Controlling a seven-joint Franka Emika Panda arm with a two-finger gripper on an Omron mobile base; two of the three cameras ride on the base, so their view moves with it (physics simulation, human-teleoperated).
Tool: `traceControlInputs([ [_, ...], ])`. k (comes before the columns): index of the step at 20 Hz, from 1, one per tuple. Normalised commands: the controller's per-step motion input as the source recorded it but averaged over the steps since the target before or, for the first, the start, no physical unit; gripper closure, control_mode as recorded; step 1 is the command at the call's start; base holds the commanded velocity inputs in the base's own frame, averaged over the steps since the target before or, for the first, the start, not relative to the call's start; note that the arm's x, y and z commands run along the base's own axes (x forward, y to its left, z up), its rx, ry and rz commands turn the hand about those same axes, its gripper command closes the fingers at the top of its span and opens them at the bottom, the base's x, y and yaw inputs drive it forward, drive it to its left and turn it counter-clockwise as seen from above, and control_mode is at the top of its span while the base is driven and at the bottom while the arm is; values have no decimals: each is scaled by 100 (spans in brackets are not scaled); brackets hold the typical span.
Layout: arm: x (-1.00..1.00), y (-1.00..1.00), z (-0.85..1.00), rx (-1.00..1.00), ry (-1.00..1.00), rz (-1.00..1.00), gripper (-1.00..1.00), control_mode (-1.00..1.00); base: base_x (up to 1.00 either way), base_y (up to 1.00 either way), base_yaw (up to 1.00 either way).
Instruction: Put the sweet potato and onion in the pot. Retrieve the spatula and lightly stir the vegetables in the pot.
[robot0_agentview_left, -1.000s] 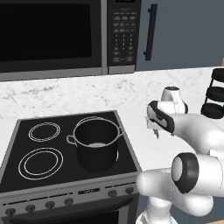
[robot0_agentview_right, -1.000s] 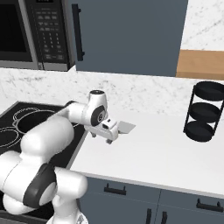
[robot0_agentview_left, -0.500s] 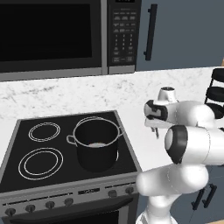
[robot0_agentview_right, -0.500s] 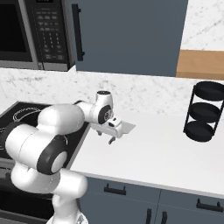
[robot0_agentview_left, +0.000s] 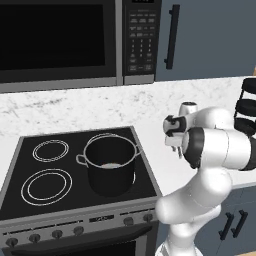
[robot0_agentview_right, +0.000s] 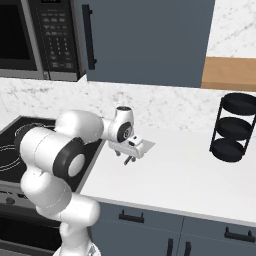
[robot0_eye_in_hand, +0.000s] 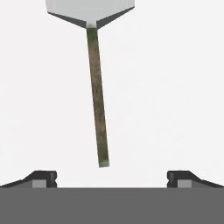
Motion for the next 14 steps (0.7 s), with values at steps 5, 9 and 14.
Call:
traceControlInputs([
  [5, 24, 0, -28, 0, 0, 0, -100, -100, 0, 0, 0],
  [9, 21, 0, -27, 0, 0, 0, -100, -100, 0, 0, 0],
  [14, 14, 0, -19, 0, 0, 0, -100, -100, 0, 0, 0],
])
